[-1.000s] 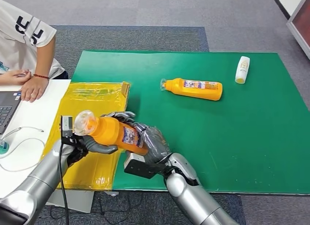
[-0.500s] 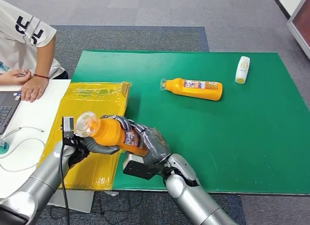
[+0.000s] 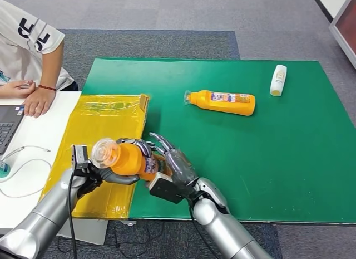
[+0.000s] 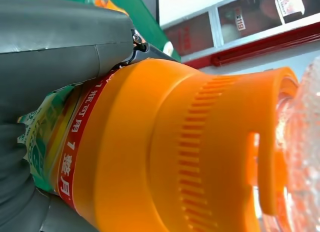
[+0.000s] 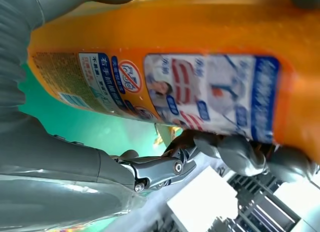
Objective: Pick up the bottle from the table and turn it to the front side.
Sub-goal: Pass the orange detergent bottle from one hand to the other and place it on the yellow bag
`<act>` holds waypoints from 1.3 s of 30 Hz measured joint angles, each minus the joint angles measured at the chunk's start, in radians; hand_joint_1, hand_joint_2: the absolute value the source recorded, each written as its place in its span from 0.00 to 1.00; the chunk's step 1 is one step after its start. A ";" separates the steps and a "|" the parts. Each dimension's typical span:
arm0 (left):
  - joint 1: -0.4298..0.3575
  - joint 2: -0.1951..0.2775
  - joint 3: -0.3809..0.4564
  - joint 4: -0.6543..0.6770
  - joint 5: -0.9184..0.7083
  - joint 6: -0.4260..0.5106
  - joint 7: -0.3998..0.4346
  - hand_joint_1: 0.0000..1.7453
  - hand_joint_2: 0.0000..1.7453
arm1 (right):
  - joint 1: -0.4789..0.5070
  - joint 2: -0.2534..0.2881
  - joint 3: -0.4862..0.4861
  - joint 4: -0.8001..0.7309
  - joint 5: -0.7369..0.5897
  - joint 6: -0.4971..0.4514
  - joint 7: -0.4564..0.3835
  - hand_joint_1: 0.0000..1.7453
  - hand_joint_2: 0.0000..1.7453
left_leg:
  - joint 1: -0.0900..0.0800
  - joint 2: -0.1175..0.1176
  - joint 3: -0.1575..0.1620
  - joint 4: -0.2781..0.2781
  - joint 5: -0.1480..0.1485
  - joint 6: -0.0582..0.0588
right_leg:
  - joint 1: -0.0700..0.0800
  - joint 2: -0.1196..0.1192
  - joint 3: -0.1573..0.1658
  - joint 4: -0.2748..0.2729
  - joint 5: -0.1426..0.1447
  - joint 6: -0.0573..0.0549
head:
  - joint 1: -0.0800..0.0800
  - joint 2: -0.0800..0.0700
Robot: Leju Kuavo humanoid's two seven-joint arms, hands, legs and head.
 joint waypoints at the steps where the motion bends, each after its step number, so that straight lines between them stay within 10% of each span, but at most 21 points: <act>1: -0.001 0.010 -0.010 -0.009 -0.016 0.025 0.000 1.00 1.00 | 0.001 0.000 -0.006 0.002 -0.013 0.010 -0.004 0.00 1.00 | 0.000 0.000 0.000 0.000 0.000 0.000 | 0.000 0.000 0.000 0.000 0.000 0.000 | 0.000 0.000; 12: -0.178 0.185 -0.205 0.062 -0.277 0.299 0.017 1.00 1.00 | -0.005 0.001 -0.132 0.046 -0.093 0.044 -0.046 0.00 1.00 | 0.002 0.001 -0.001 0.000 0.003 -0.003 | 0.002 0.000 -0.002 0.000 0.002 -0.003 | 0.000 0.000; 25: -0.432 0.213 -0.345 0.159 -0.397 0.346 0.214 1.00 1.00 | -0.005 0.020 -0.182 0.101 -0.082 0.026 -0.057 0.00 1.00 | 0.002 0.000 -0.002 0.000 0.003 -0.003 | 0.002 0.000 -0.003 0.000 0.003 -0.003 | 0.000 0.000; 39: -0.631 0.209 -0.576 0.376 -0.262 -0.012 0.225 1.00 1.00 | -0.060 0.091 -0.181 0.194 -0.094 0.033 -0.077 0.00 1.00 | 0.003 0.001 -0.003 0.000 0.004 -0.004 | 0.004 0.002 -0.004 0.001 0.005 -0.005 | 0.000 0.000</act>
